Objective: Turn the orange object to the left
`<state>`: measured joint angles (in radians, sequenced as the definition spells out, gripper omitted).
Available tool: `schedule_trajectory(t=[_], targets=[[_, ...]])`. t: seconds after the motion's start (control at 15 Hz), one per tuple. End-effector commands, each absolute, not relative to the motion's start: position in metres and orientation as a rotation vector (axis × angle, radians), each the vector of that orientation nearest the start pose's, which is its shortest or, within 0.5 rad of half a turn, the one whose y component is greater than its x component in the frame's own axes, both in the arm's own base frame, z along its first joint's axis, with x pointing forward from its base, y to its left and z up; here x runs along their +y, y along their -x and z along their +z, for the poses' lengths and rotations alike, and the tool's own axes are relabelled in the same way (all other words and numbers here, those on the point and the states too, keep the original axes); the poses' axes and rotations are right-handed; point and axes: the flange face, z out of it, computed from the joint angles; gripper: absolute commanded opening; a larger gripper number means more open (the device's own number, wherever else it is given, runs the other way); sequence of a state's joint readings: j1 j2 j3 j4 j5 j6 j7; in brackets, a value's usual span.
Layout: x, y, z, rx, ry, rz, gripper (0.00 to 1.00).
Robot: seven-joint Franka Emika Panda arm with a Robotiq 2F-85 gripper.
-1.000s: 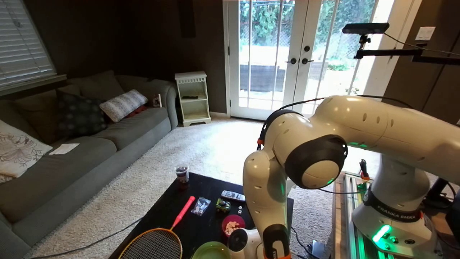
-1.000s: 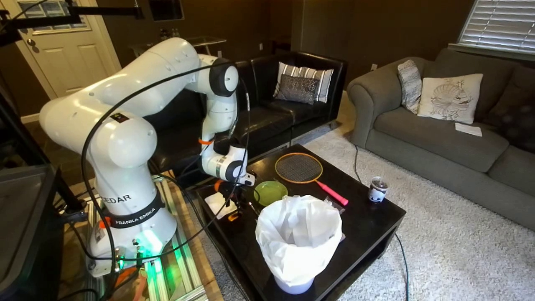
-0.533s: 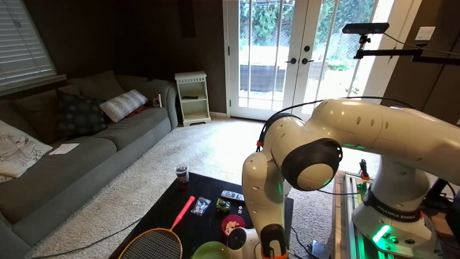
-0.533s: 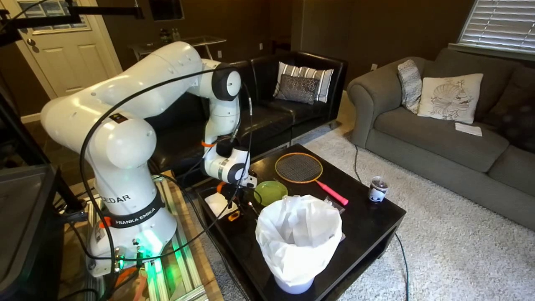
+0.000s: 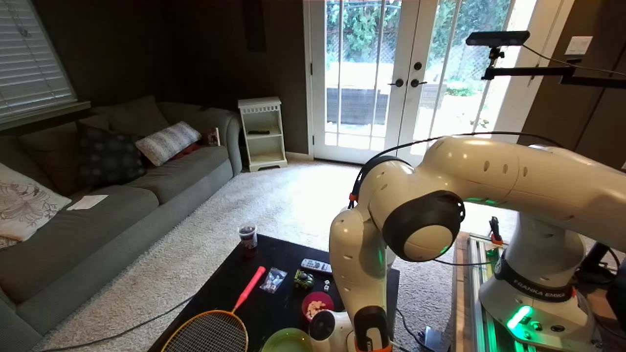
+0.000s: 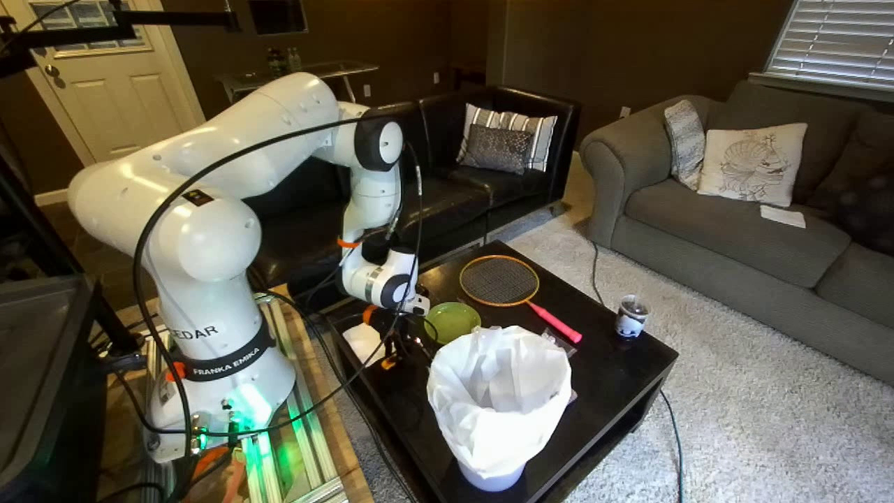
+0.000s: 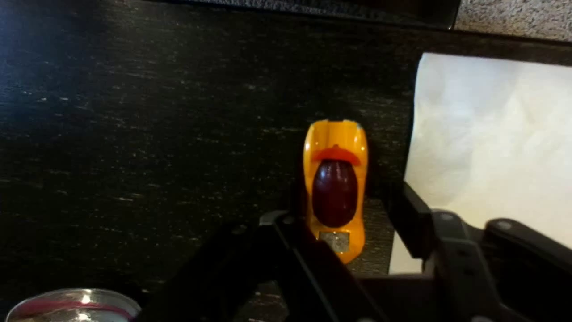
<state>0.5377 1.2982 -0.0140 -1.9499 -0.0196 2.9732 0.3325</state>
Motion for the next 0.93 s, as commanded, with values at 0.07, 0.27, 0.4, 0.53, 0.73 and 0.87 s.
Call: schedule_trajectory(t=[0.07,0.27,0.4,0.53,0.73,0.87], targets=[[0.21,-0.369,-0.181,-0.353,3.228,0.388,0.76],[0.207,-0.37,-0.18,-0.353,3.236,0.389,0.95],[0.203,-0.373,-0.177,-0.344,3.241,0.379,1.0],[0.199,-0.375,-0.175,-0.341,3.251,0.372,1.0],[0.192,-0.378,-0.176,-0.33,3.257,0.367,0.99],[0.19,-0.378,-0.177,-0.332,3.262,0.372,0.74]])
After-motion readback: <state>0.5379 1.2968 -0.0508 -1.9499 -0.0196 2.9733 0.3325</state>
